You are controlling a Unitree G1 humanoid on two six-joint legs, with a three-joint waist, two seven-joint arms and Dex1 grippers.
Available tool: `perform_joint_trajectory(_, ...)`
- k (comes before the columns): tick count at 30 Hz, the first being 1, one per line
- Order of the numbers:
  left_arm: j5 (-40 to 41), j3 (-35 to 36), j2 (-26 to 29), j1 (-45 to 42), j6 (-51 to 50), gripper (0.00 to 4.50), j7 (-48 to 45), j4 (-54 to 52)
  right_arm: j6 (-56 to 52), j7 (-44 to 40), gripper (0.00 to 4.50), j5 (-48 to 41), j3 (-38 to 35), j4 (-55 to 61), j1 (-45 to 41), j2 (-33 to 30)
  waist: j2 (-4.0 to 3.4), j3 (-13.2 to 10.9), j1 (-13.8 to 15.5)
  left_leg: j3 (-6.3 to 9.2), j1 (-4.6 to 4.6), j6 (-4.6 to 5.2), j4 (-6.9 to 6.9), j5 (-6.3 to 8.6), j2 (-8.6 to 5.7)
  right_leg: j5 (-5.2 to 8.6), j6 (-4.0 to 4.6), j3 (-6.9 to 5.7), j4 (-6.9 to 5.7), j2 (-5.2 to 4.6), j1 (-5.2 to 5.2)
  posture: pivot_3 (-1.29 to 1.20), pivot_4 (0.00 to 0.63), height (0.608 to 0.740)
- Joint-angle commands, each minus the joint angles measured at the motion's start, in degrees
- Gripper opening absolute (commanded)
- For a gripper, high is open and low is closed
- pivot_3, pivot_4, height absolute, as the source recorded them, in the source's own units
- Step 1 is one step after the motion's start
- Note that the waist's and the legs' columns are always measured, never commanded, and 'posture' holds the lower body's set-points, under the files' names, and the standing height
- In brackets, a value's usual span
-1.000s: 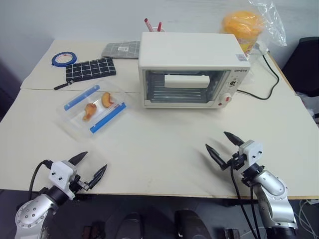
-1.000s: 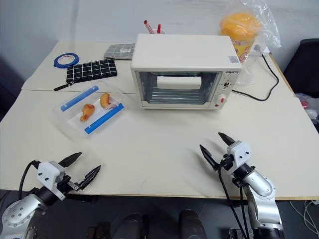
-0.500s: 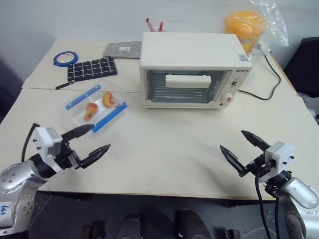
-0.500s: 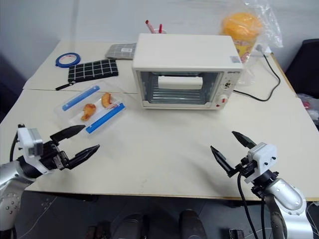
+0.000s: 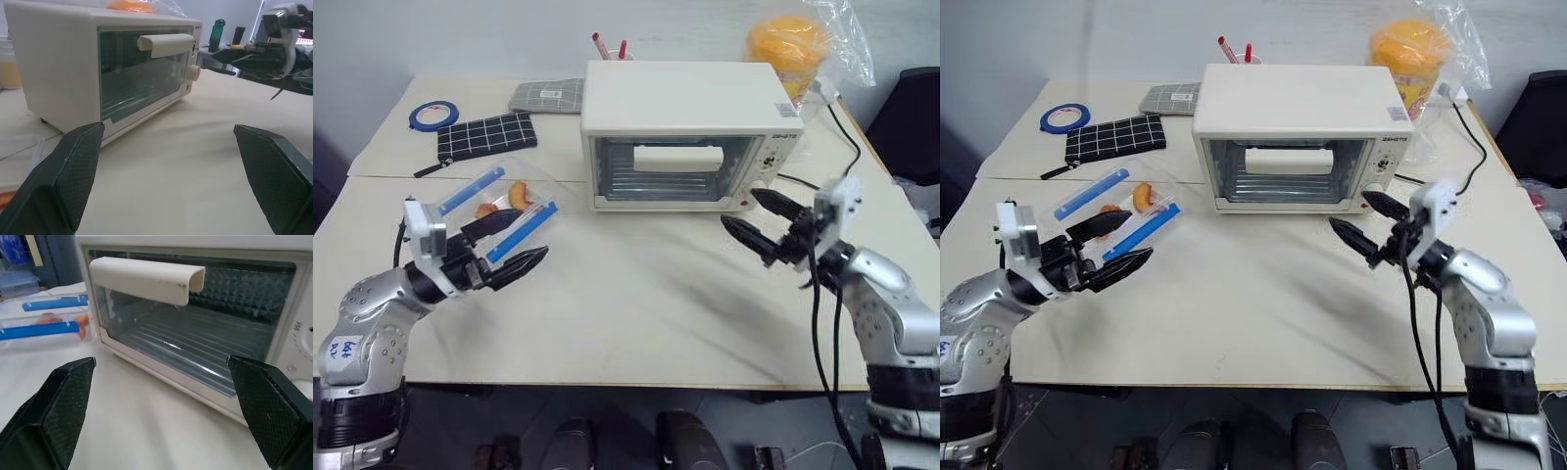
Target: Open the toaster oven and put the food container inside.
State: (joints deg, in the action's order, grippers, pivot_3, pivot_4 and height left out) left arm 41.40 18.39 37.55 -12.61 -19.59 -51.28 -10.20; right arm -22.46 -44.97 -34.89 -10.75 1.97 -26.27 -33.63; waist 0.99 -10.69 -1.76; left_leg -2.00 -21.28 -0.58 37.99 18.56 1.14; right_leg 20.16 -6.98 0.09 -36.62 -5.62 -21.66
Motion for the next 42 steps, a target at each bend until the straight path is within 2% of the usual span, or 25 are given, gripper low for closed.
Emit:
perform_joint_trajectory(1, -0.7, -0.2, -0.7, 0.0, 0.5, 4.50, 0.8, -1.1, 1.7, -0.8, 4.48, 1.1, 0.6, -3.3, -4.4, 1.4, 0.00, 0.0, 0.0, -0.01, 0.00, 0.01, 0.00, 0.01, 0.00, 0.00, 0.00, -0.01, 0.01, 0.00, 0.00, 0.00, 0.150, 0.740)
perform_joint_trajectory(10, -1.6, -0.7, -1.9, 1.4, 0.0, 4.50, 2.8, -2.1, 4.9, -4.3, 4.48, 2.6, 3.8, -3.3, -10.0, 5.9, 0.00, 0.0, 0.0, -0.01, -0.02, 0.00, 0.02, 0.00, 0.02, 0.00, -0.01, -0.05, -0.05, 0.00, -0.02, 0.00, 0.150, 0.740)
perform_joint_trajectory(16, -1.5, -0.8, -2.2, 1.2, -1.4, 4.50, 4.9, -2.0, 5.0, -9.0, 4.48, 4.3, 6.6, 1.2, -5.2, 3.7, 0.00, 0.0, -0.2, -0.01, -0.02, -0.01, -0.04, 0.01, 0.04, 0.00, -0.01, -0.05, 0.01, 0.02, -0.05, 0.00, 0.150, 0.740)
perform_joint_trajectory(21, 0.9, 0.8, -2.2, -3.0, -3.5, 4.50, 5.9, -0.4, 9.8, -13.5, 4.48, 8.5, 8.1, 4.7, 2.2, -0.2, 0.01, 0.0, 0.1, -0.01, -0.03, -0.02, -0.03, 0.02, 0.07, 0.00, -0.01, -0.09, 0.02, 0.06, -0.04, 0.00, 0.150, 0.740)
perform_joint_trajectory(22, 2.0, 1.1, -2.1, -4.0, -4.4, 4.12, 5.7, -0.3, 10.7, -13.9, 4.50, 9.2, 8.3, 4.8, 3.2, -0.7, 0.01, 0.0, 0.1, -0.02, -0.03, -0.02, -0.01, 0.01, 0.06, 0.00, -0.01, -0.08, 0.01, 0.05, -0.04, 0.00, 0.150, 0.740)
perform_joint_trajectory(25, -0.1, -0.4, -1.8, -10.0, -5.0, 3.36, 7.1, 2.2, 13.3, -14.2, 4.50, 10.7, 8.1, 4.8, 5.2, -1.0, 0.02, 0.0, 0.2, -0.02, -0.02, -0.02, 0.03, 0.01, 0.01, -0.01, -0.01, -0.08, 0.02, 0.04, -0.01, 0.00, 0.150, 0.740)
perform_joint_trajectory(29, -7.0, -6.9, -4.8, -22.7, -4.1, 2.11, 11.1, 8.6, 16.2, -14.3, 4.50, 12.8, 8.1, 3.9, 5.9, -0.8, 0.04, 0.0, 0.3, 0.00, 0.01, -0.05, 0.11, -0.03, -0.02, -0.02, -0.03, -0.10, 0.08, 0.15, -0.01, 0.00, 0.150, 0.740)
perform_joint_trajectory(35, -16.3, -16.0, -9.4, -32.1, 1.3, 0.22, 8.1, 19.9, 19.4, -13.9, 4.50, 14.6, 8.6, 2.7, 6.3, -0.1, 0.04, 0.0, 0.0, -0.16, 0.00, -0.02, 0.08, -0.04, -0.17, -0.05, -0.12, -0.11, -0.10, 0.23, -0.05, 0.00, 0.150, 0.740)
perform_joint_trajectory(36, -17.5, -16.9, -9.9, -32.7, 2.3, 0.03, 7.5, 21.6, 19.6, -13.8, 4.50, 14.7, 8.6, 2.8, 6.5, -0.1, 0.05, 0.0, 0.0, -0.18, -0.01, -0.01, 0.07, -0.04, -0.16, -0.05, -0.12, -0.12, -0.09, 0.23, -0.07, 0.00, 0.150, 0.740)
perform_joint_trajectory(42, -21.5, -20.8, -13.5, -34.1, 5.6, 0.03, 4.6, 27.4, 21.6, -11.4, 4.50, 15.2, 6.0, 5.3, 12.1, -0.6, 0.07, 0.0, 0.4, -0.14, -0.06, -0.02, 0.14, -0.04, -0.11, -0.05, -0.12, -0.21, -0.15, 0.21, -0.13, 0.00, 0.150, 0.740)
